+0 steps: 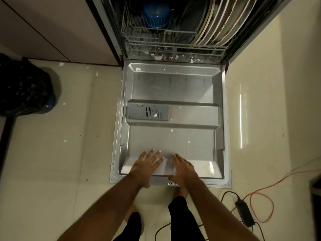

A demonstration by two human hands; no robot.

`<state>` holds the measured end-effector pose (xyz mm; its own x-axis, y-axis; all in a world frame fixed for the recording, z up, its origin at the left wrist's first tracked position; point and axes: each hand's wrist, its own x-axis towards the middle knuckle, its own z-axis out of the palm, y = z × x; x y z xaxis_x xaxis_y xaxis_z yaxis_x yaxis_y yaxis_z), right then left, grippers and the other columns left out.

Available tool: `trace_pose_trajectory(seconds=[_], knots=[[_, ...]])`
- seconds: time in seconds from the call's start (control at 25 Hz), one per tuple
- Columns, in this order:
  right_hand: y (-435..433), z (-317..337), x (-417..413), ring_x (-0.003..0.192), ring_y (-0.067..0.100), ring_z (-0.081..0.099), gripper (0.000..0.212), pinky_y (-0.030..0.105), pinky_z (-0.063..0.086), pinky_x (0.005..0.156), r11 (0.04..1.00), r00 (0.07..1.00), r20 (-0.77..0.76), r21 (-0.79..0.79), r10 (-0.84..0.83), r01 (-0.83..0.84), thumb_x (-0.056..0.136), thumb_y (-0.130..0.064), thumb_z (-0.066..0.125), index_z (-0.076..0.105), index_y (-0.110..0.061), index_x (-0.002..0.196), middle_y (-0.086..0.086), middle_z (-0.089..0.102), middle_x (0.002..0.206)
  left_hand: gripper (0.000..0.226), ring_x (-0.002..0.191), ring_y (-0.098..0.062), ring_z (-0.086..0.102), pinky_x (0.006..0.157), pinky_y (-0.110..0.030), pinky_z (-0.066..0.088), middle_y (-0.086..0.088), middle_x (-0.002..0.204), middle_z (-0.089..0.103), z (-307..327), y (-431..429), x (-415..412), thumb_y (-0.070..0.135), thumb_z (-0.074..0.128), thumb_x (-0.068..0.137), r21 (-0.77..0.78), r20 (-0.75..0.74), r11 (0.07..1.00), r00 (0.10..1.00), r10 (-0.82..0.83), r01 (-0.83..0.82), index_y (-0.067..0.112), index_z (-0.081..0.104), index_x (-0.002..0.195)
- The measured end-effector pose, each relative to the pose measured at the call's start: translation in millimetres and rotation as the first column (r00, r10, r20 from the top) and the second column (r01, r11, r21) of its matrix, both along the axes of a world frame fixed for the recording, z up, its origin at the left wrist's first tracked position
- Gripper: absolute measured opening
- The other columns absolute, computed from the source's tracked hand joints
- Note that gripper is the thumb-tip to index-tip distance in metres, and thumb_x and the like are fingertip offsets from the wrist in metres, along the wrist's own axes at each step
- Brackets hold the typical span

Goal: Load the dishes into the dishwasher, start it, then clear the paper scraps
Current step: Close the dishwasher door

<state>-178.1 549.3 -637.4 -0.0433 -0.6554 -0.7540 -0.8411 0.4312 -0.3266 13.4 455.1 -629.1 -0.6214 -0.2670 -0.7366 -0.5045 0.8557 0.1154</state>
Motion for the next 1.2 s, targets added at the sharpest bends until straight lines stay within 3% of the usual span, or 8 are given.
trace_pose_trajectory(seconds=[0.16,0.24,0.4,0.6,0.72,0.88,1.04,1.2], knots=[[43,-26,27,0.161,0.031,-0.001,0.123,0.048,0.009,0.129,0.996,0.991,-0.099,-0.023,0.089,-0.092,0.082,-0.053,0.078,-0.004,-0.017,0.167,0.007,-0.011,0.174,0.151,0.156,-0.039,-0.015,0.126,-0.054,0.003,-0.015,0.166,-0.030,-30,38,18,0.048,0.091,0.069,0.012,0.032,1.000,0.999,-0.007,0.007,0.019,-0.027,0.159],[57,-37,37,0.161,0.035,-0.004,0.130,0.052,0.007,0.129,0.984,0.968,-0.207,-0.079,0.143,-0.162,0.080,-0.051,0.080,-0.010,-0.014,0.166,0.012,-0.017,0.172,0.146,0.155,-0.038,-0.019,0.127,-0.052,0.004,-0.016,0.165,-0.033,-37,54,23,0.036,0.089,0.075,-0.009,-0.006,0.999,0.999,0.043,-0.043,0.018,-0.031,0.157],[69,-53,48,0.157,0.042,-0.011,0.110,0.060,0.007,0.128,0.959,0.911,-0.372,-0.145,0.176,-0.244,0.097,-0.039,0.064,-0.019,-0.008,0.162,0.021,-0.026,0.167,0.127,0.152,-0.038,-0.027,0.128,-0.052,0.001,-0.019,0.162,-0.036,-50,57,21,0.015,0.075,0.088,-0.049,-0.099,0.993,0.990,0.100,-0.106,0.018,-0.032,0.156],[65,-47,50,0.159,0.043,0.007,0.106,0.062,0.015,0.126,0.958,0.895,-0.404,-0.121,0.191,-0.259,0.097,-0.033,0.068,-0.011,-0.006,0.162,0.021,-0.007,0.172,0.129,0.153,-0.042,-0.022,0.127,-0.054,0.005,-0.023,0.163,-0.032,-57,53,24,0.012,0.076,0.086,-0.067,-0.104,0.996,0.993,0.052,-0.059,0.012,-0.032,0.155],[68,-33,48,0.154,0.045,0.026,0.109,0.064,0.028,0.120,0.961,0.898,-0.393,-0.108,0.195,-0.256,0.085,-0.032,0.082,0.013,-0.007,0.165,0.020,0.016,0.171,0.127,0.154,-0.042,-0.020,0.127,-0.055,0.008,-0.023,0.164,-0.031,-45,53,22,0.011,0.075,0.087,-0.073,-0.101,0.996,0.994,0.048,-0.056,0.013,-0.031,0.156],[63,8,43,0.149,0.044,0.038,0.110,0.064,0.036,0.116,0.964,0.903,-0.359,-0.034,0.236,-0.265,0.075,-0.034,0.089,0.028,-0.008,0.163,0.018,0.030,0.167,0.122,0.156,-0.039,-0.015,0.128,-0.052,0.010,-0.018,0.167,-0.026,-1,48,20,0.010,0.073,0.089,-0.015,-0.085,0.996,0.993,0.082,-0.084,0.016,-0.026,0.159],[37,90,29,0.157,0.039,0.018,0.107,0.064,0.020,0.123,0.944,0.883,-0.346,0.023,0.317,-0.329,0.089,-0.039,0.074,0.004,-0.012,0.166,0.013,0.010,0.174,0.122,0.158,-0.038,-0.003,0.127,-0.051,0.014,-0.015,0.170,-0.018,78,30,9,0.011,0.076,0.087,0.034,-0.041,0.995,0.994,0.097,-0.096,0.019,-0.021,0.160],[-1,183,11,0.159,0.031,0.016,0.106,0.059,0.009,0.127,0.946,0.902,-0.292,0.030,0.317,-0.323,0.091,-0.048,0.072,0.004,-0.018,0.167,0.006,0.009,0.174,0.123,0.158,-0.036,0.010,0.124,-0.051,0.026,-0.011,0.172,-0.006,173,-4,-8,0.018,0.081,0.083,0.085,0.014,0.993,0.996,0.083,-0.084,0.022,-0.012,0.163]])
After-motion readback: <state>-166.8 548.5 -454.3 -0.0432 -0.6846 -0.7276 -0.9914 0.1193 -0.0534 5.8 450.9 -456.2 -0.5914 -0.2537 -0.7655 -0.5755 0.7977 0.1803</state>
